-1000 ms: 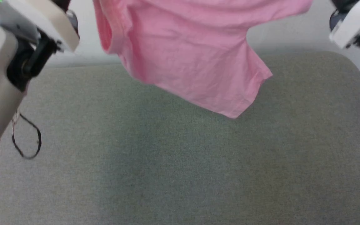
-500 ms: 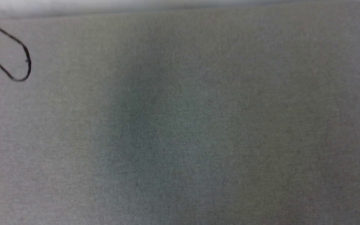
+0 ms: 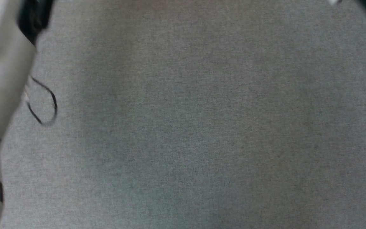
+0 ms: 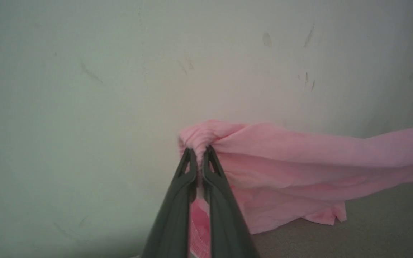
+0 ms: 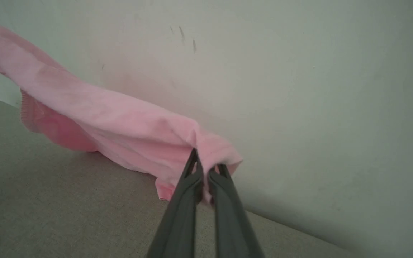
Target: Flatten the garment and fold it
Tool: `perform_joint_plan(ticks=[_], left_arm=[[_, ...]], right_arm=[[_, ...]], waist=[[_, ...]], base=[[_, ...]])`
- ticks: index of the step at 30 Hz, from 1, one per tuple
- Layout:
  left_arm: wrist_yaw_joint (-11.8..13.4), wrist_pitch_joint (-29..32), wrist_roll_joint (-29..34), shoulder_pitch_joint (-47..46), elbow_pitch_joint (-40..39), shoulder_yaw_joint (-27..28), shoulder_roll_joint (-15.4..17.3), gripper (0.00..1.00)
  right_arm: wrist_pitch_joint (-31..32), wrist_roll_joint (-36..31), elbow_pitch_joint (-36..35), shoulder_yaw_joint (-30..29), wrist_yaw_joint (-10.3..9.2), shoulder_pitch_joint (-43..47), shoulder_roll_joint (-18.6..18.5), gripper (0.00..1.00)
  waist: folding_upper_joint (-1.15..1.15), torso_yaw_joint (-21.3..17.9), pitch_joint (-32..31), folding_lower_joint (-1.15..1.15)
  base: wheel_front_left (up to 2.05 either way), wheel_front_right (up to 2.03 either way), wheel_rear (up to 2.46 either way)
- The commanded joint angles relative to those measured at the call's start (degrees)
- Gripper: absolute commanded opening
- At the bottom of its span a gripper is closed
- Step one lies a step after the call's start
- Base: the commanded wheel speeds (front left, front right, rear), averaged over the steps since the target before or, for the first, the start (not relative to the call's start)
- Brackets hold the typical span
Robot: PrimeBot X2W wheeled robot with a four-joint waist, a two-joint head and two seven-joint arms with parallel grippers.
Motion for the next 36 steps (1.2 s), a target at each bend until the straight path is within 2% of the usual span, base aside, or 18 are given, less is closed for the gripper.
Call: perform_joint_plan(ticks=[1, 5, 10, 15, 20, 28, 36], left_arm=[[0.12, -0.50, -0.30, 1.40, 0.14, 0.09, -0.22, 0.00], [0.45, -1.30, -1.02, 9.76, -0.50, 1.40, -0.21, 0.00], [3.12, -1.43, 1.40, 23.78, -8.50, 6.62, 1.30, 0.00], [5.73, -1.44, 3.58, 41.33, -16.64, 10.01, 1.81, 0.00], [7.77, -1.45, 4.27, 55.85, -22.05, 11.00, 2.53, 0.00], [10.82, -1.34, 3.81, 70.54, -28.91, 10.00, 4.12, 0.00], [12.91, 0.55, 4.52, 78.20, -34.10, 7.35, 7.65, 0.00]], right_arm=[[-0.65, -0.31, 0.22, 0.10, -0.06, 0.91, -0.09, 0.00], [-2.68, -0.49, 0.22, 3.41, -0.06, 6.81, -0.27, 0.00], [-4.90, -0.12, -2.96, 7.79, -0.06, 15.32, -2.46, 0.00], [-5.31, 0.75, -8.32, 11.56, -0.06, 25.43, -6.26, 0.00], [-4.43, 1.50, -13.43, 12.01, -0.06, 35.59, -10.10, 0.00], [-0.07, 0.57, -23.70, 8.26, -0.06, 53.26, -14.94, 0.00], [4.87, -2.93, -33.31, -3.23, -0.06, 69.63, -15.08, 0.00]], waist=[[0.00, -0.15, -0.38, -0.02], [0.00, -0.22, -3.12, -0.02], [0.00, 0.15, -8.26, -0.02], [0.00, 0.38, -14.37, -0.02], [0.00, 0.51, -19.90, -0.02], [0.00, 1.16, -24.82, -0.02], [0.00, 2.37, -25.34, -0.02]], base=[[0.00, 0.00, 0.00], [0.00, 0.00, 0.00], [0.00, 0.00, 0.00], [0.00, 0.00, 0.00], [0.00, 0.00, 0.00], [0.00, 0.00, 0.00], [0.00, 0.00, 0.00]])
